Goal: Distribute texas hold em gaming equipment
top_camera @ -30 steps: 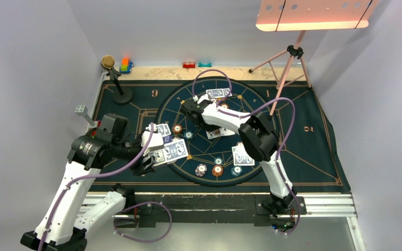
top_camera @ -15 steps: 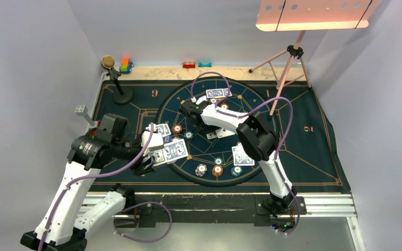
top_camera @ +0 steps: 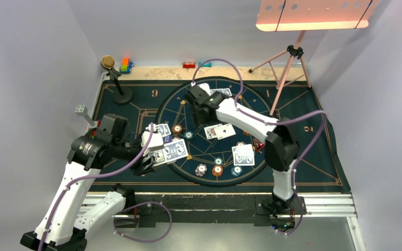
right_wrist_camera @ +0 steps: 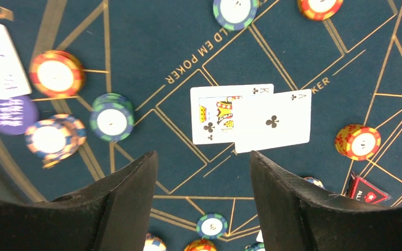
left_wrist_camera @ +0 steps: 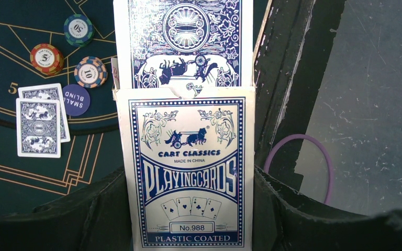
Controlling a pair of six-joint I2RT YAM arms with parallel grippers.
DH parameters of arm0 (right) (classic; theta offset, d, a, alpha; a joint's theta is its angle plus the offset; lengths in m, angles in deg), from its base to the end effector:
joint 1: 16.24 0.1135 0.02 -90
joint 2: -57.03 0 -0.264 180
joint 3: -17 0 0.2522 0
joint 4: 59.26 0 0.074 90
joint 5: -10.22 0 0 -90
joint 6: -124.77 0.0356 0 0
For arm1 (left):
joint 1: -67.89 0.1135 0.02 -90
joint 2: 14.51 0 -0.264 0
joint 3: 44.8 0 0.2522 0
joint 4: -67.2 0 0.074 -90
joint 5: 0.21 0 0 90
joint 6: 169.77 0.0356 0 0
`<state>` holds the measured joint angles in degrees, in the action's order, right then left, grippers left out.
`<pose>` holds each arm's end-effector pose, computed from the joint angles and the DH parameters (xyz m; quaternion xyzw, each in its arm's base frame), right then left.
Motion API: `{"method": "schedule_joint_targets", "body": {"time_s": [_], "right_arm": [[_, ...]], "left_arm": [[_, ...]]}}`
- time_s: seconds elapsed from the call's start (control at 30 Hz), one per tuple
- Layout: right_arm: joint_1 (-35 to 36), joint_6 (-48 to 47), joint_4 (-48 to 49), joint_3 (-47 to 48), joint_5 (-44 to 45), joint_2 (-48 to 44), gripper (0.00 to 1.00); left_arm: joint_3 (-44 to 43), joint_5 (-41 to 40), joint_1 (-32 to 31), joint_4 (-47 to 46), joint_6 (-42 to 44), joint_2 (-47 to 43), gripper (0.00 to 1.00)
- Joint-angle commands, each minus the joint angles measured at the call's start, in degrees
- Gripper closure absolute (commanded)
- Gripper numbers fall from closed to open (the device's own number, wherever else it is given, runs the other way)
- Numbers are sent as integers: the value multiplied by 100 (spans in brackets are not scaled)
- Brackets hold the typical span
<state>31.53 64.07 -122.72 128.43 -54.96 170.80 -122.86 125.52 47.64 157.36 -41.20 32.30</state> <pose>0.2947 0.3024 0.2478 -0.1088 0.9498 -0.0368 0.2910 0.0942 -0.0569 0.3487 0.5219 0.7584 -0.2512 0.2989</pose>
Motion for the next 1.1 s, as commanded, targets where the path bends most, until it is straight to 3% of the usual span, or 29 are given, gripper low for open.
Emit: {"method": "schedule_joint_targets", "body": {"time_s": [0.0,0.1,0.23,0.4,0.6,1.07], "right_arm": [[-402,49,170,-49,-785,-1290,29],[-676,107,705,-537,-1873,-2166,17],[-904,350,1627,-1273,-3510,-3129,12],[-886,815,2494,-1879,-5051,-3588,9],[-623,1244,3140,-2353,-5637,-3582,7],[270,1589,3682,-2636,-5831,-3139,3]], "left_arm": [[-163,104,43,-95,0,-65,100],[-163,110,39,-98,12,-67,100],[-147,132,39,-133,19,-17,100],[-118,106,39,-272,2,43,100],[-165,114,39,-292,-13,119,100],[-184,101,39,-390,-55,185,100]]}}
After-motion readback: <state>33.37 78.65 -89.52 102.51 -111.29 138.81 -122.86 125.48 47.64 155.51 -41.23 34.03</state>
